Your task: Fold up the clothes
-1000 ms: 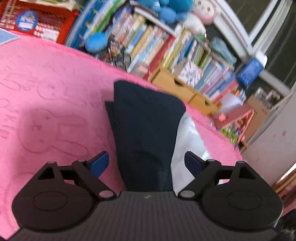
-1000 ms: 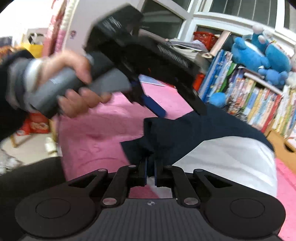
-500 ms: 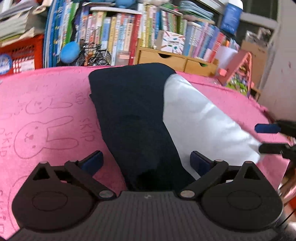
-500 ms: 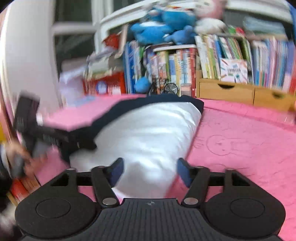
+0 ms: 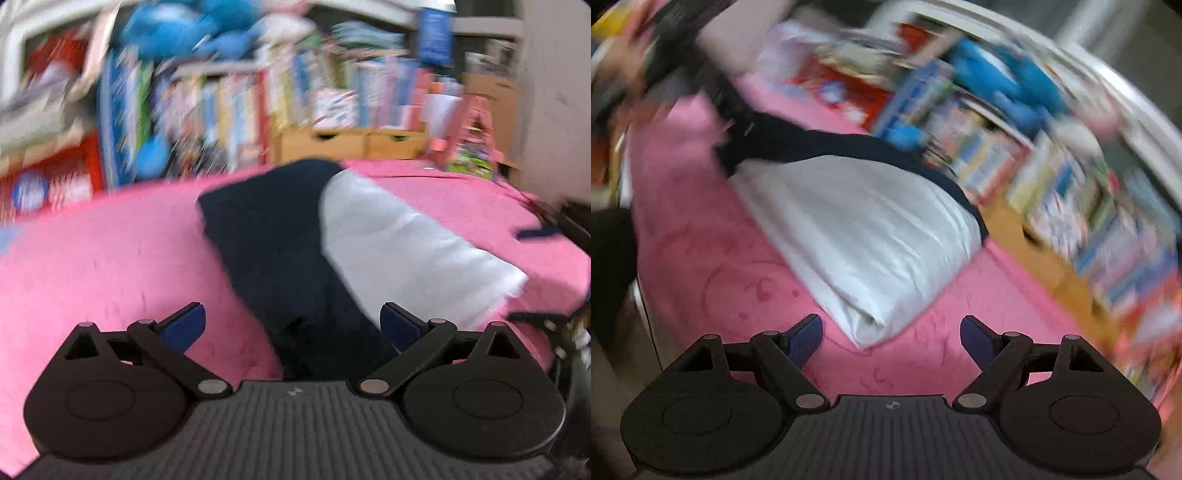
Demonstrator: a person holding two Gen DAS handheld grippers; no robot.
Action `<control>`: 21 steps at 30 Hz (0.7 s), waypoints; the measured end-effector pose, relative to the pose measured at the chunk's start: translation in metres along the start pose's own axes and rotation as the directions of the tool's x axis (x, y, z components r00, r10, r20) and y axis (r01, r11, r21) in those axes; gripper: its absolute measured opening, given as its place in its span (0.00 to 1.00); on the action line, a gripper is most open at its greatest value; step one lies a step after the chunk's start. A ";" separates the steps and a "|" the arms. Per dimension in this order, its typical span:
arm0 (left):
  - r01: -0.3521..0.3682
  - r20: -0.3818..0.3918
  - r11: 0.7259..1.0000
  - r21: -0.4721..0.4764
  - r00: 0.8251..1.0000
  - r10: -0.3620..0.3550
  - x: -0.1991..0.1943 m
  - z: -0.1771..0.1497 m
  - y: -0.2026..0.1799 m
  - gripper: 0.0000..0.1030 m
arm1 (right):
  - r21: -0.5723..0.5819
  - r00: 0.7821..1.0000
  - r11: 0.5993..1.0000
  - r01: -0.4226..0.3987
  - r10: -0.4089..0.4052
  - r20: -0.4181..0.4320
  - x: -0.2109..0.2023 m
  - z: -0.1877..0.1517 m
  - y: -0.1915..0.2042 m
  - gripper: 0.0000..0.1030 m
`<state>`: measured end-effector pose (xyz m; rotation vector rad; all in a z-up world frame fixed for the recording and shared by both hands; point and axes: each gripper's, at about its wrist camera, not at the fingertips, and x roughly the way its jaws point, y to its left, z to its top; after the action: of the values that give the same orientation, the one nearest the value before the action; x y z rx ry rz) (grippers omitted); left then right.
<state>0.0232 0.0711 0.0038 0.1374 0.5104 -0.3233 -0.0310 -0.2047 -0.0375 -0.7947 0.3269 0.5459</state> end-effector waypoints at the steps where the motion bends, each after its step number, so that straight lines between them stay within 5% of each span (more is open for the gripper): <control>1: 0.011 0.012 0.998 0.056 1.000 -0.011 -0.005 0.001 -0.008 0.99 | -0.067 1.000 0.998 0.001 0.000 0.014 0.003 0.003 0.005 0.80; 4: 0.041 0.019 0.970 0.241 0.999 -0.047 -0.011 -0.001 -0.039 0.99 | -0.221 0.999 0.975 -0.016 0.026 0.042 0.014 0.013 0.015 0.76; 6: 0.063 0.015 0.930 0.361 0.997 -0.073 -0.010 -0.005 -0.062 0.99 | -0.248 0.998 0.968 -0.048 0.058 0.034 0.023 0.020 0.016 0.57; 13: 0.047 0.034 0.745 0.665 0.995 -0.093 0.017 -0.024 -0.125 0.99 | -0.083 0.993 0.992 -0.094 0.099 0.063 0.030 0.033 -0.014 0.54; 15: 0.032 0.025 0.730 0.683 0.997 -0.067 0.031 -0.021 -0.129 0.93 | -0.042 0.991 0.993 -0.108 0.111 0.071 0.029 0.035 -0.025 0.54; 17: 0.014 0.015 0.726 0.687 0.999 -0.034 0.045 -0.017 -0.129 0.72 | -0.022 0.990 0.993 -0.116 0.117 0.077 0.026 0.036 -0.032 0.54; 18: 0.001 0.009 0.731 0.682 1.000 -0.010 0.051 -0.015 -0.128 0.53 | -0.018 0.990 0.993 -0.120 0.121 0.078 0.024 0.034 -0.033 0.54; 21: -0.018 0.003 0.774 0.633 1.000 0.021 0.056 -0.005 -0.116 0.47 | -0.038 0.987 0.991 -0.128 0.131 0.093 0.019 0.030 -0.030 0.58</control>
<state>0.0279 -0.0521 -0.0342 0.8065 0.3846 -0.4680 0.0039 -0.1936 -0.0091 -0.7790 0.2837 0.7106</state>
